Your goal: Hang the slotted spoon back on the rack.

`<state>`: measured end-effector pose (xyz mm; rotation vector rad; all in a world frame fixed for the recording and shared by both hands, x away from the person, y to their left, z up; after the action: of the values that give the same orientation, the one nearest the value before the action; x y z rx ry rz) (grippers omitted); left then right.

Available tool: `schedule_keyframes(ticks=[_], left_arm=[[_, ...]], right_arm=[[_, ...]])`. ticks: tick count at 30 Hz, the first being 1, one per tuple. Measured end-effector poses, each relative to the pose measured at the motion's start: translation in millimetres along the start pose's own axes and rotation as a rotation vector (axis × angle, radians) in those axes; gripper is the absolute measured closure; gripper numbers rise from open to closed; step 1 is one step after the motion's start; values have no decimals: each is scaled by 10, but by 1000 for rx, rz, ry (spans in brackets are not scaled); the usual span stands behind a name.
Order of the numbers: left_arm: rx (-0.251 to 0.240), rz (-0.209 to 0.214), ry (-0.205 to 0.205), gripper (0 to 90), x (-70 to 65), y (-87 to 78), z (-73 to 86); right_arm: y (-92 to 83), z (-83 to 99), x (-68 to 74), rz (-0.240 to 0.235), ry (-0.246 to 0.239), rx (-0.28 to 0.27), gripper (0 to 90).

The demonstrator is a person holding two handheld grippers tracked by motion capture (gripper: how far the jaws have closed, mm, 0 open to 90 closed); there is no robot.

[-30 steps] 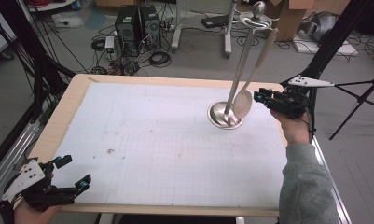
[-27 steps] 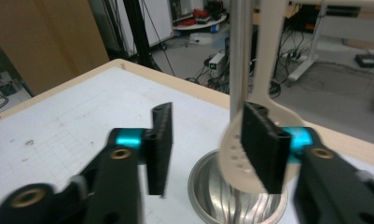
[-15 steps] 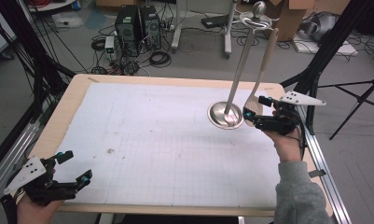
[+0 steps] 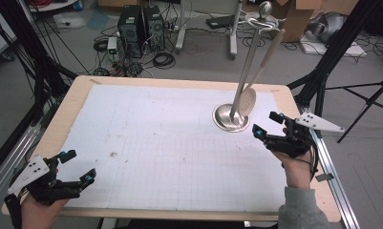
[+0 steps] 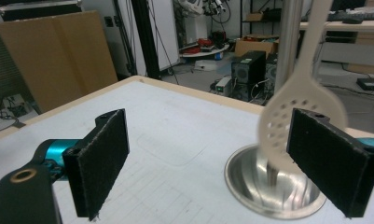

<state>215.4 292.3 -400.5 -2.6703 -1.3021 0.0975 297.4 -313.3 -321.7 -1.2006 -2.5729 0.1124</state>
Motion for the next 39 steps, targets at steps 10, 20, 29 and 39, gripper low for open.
schedule_keyframes(ticks=[10, 20, 29, 39], left_arm=[[-10, 7, 15, 24, -3, 83, -18], [-7, -7, 15, 24, 31, 112, 33], [-6, -23, 21, 24, 56, 99, 70], [10, -119, -1, 24, 198, 44, 206]], right_arm=[[-75, 495, 80, 78, -58, 80, 116], [-203, 804, -27, 71, -55, 41, 116], [-301, 874, -85, 102, -46, 18, 116], [-508, 1124, -346, 263, 22, -35, 116]])
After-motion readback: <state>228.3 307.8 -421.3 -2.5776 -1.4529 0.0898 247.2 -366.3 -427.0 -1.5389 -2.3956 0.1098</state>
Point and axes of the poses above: each handheld gripper's, and its own axes: y roughly forward along the jaws, z roughly out of its underside, x roughly to its left, the point moved 1 cm from there along y, roughly forward along the jaws, and after that the axes turned 6 degrees about y, right-handed, at the moved point
